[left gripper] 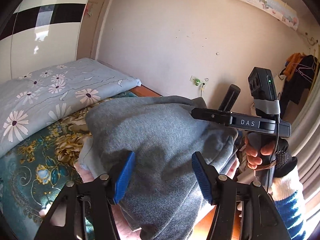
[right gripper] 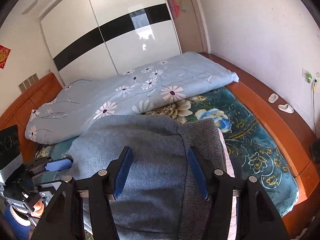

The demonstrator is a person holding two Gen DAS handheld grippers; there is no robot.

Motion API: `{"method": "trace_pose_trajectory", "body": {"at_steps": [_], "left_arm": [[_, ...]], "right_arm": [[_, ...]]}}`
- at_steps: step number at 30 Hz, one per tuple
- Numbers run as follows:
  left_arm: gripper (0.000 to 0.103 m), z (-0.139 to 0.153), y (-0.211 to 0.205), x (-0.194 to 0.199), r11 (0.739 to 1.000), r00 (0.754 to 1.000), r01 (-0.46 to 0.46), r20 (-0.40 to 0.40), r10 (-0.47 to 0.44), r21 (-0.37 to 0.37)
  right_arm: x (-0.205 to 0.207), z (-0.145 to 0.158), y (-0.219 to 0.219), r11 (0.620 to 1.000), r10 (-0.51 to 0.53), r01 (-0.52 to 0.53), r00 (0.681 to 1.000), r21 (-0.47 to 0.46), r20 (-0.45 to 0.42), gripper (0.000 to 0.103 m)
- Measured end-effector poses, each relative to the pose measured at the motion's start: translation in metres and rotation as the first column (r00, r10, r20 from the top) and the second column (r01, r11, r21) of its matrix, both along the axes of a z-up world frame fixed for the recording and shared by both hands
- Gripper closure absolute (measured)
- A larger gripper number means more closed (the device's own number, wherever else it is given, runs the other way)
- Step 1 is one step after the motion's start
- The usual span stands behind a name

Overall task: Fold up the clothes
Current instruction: 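Lift the folded sweatshirt with both tools and carry it onto the clothes stack, then open both tools and withdraw them from the stack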

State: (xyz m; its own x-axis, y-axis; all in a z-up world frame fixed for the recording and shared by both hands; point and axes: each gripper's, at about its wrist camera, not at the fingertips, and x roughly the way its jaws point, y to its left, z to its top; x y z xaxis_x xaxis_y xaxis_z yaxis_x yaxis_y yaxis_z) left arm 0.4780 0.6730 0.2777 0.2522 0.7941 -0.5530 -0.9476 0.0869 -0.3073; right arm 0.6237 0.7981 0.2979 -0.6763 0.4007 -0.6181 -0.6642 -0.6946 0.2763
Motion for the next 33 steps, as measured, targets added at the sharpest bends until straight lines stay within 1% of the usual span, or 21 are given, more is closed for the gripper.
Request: {"method": "trace_pose_trajectory", "body": {"at_steps": [1, 4, 7, 8, 10, 13, 15, 17, 19, 21, 23, 25, 26, 28, 32, 33], "left_arm": [[0.04, 0.002, -0.002, 0.0, 1.0, 1.0, -0.002, 0.002, 0.002, 0.007], [0.04, 0.011, -0.013, 0.001, 0.999, 1.0, -0.012, 0.0, 0.012, 0.034], [0.04, 0.024, -0.027, -0.001, 0.997, 1.0, -0.028, -0.013, 0.029, 0.073], [0.038, 0.027, -0.033, -0.001, 0.996, 0.999, -0.035, -0.02, 0.037, 0.082], [0.032, 0.023, -0.045, -0.001, 0.995, 0.997, -0.056, -0.049, 0.06, 0.084], [0.03, 0.01, -0.061, 0.001, 0.993, 0.991, -0.086, -0.093, 0.093, 0.076], [0.029, 0.0, -0.066, 0.003, 0.992, 0.987, -0.111, -0.115, 0.116, 0.055], [0.026, -0.009, -0.071, 0.006, 0.99, 0.981, -0.136, -0.135, 0.139, 0.033], [0.021, -0.016, -0.077, 0.009, 0.988, 0.978, -0.15, -0.141, 0.151, 0.023], [0.019, -0.021, -0.082, 0.014, 0.989, 0.978, -0.15, -0.143, 0.149, 0.007], [0.017, -0.026, -0.088, 0.019, 0.989, 0.978, -0.15, -0.147, 0.147, -0.007], [0.015, -0.029, -0.094, 0.027, 0.989, 0.975, -0.151, -0.165, 0.148, -0.006], [0.012, -0.031, -0.096, 0.03, 0.988, 0.973, -0.157, -0.174, 0.154, -0.004], [0.007, -0.035, -0.1, 0.035, 0.985, 0.967, -0.17, -0.191, 0.166, -0.001], [0.003, -0.041, -0.109, 0.041, 0.987, 0.973, -0.159, -0.172, 0.153, -0.023], [0.002, -0.043, -0.111, 0.042, 0.986, 0.973, -0.165, -0.166, 0.158, -0.027]], "right_arm": [[0.002, 0.001, -0.001, 1.0, -0.001, 0.001, 1.0, -0.001, -0.003, 0.043], [0.008, 0.015, -0.011, 1.0, 0.0, 0.0, 1.0, 0.024, -0.009, 0.043], [0.014, 0.037, -0.037, 0.993, -0.014, 0.016, 1.0, 0.118, -0.023, 0.043], [0.018, 0.042, -0.047, 0.989, -0.032, 0.037, 0.999, 0.146, -0.037, 0.043], [0.024, 0.044, -0.069, 0.975, -0.083, 0.09, 0.996, 0.205, -0.04, 0.04], [0.028, 0.039, -0.101, 0.956, -0.12, 0.119, 0.993, 0.268, -0.013, 0.039], [0.028, 0.033, -0.118, 0.958, -0.118, 0.11, 0.993, 0.266, 0.013, 0.037], [0.028, 0.024, -0.132, 0.96, -0.113, 0.098, 0.993, 0.262, 0.044, 0.032], [0.028, 0.014, -0.145, 0.963, -0.11, 0.088, 0.991, 0.256, 0.071, 0.031], [0.029, 0.004, -0.155, 0.966, -0.111, 0.086, 0.99, 0.245, 0.09, 0.03], [0.031, -0.002, -0.16, 0.969, -0.121, 0.096, 0.988, 0.229, 0.1, 0.03], [0.034, -0.007, -0.164, 0.97, -0.126, 0.1, 0.986, 0.22, 0.108, 0.027], [0.037, -0.009, -0.167, 0.971, -0.128, 0.102, 0.986, 0.218, 0.11, 0.02], [0.04, -0.014, -0.169, 0.973, -0.133, 0.107, 0.984, 0.205, 0.117, 0.018], [0.044, -0.023, -0.17, 0.977, -0.138, 0.111, 0.98, 0.184, 0.141, 0.018], [0.045, -0.026, -0.171, 0.977, -0.14, 0.111, 0.978, 0.184, 0.152, 0.015]]}}
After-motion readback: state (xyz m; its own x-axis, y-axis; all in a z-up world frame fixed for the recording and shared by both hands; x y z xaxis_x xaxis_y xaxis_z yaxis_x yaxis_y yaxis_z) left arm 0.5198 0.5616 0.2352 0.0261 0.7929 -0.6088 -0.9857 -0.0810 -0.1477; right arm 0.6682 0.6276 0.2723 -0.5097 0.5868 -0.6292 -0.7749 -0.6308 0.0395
